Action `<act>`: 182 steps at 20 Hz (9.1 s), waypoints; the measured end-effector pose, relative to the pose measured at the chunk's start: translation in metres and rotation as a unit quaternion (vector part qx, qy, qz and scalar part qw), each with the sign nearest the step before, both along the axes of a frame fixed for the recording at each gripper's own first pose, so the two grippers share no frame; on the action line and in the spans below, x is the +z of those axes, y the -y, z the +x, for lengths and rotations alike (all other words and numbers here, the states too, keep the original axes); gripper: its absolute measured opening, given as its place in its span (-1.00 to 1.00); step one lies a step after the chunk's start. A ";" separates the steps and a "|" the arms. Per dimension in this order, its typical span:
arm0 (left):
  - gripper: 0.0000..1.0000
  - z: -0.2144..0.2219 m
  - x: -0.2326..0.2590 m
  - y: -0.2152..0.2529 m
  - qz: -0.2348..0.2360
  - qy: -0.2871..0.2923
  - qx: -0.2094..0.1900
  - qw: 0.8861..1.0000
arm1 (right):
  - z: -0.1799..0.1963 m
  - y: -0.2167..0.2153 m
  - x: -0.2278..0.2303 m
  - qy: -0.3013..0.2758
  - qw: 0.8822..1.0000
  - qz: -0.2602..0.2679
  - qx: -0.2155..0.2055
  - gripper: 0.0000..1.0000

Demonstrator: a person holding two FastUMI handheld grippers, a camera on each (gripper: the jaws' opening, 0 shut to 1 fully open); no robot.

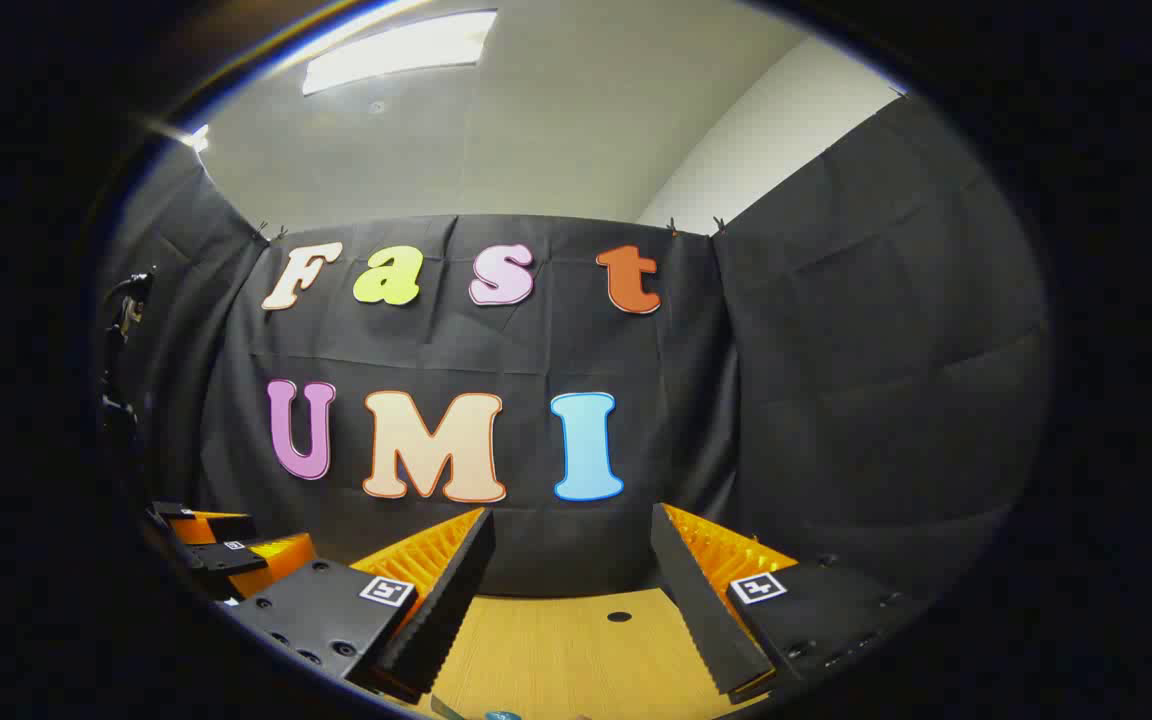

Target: First open the suitcase, pack the skin care products into it, and then close the suitcase.

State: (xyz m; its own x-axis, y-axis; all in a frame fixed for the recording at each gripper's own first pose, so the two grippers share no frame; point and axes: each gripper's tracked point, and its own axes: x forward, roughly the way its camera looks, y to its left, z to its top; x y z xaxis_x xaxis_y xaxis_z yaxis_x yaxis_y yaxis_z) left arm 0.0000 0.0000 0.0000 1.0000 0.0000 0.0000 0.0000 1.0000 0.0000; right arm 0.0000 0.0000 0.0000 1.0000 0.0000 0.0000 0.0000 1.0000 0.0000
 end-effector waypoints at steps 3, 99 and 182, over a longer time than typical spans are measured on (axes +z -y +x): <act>0.94 -0.001 -0.002 0.002 0.011 0.004 0.011 1.000 | 0.010 0.002 -0.012 -0.005 1.000 0.003 0.013 0.96; -1.00 -0.038 -0.090 -0.406 -0.049 -0.310 0.130 0.940 | -0.001 -0.274 -0.136 -0.102 0.980 0.018 0.169 0.96; -0.67 -0.023 -0.273 0.049 -0.036 -0.336 -0.021 0.941 | -0.044 -0.045 -0.228 -0.190 0.957 -0.033 0.215 0.97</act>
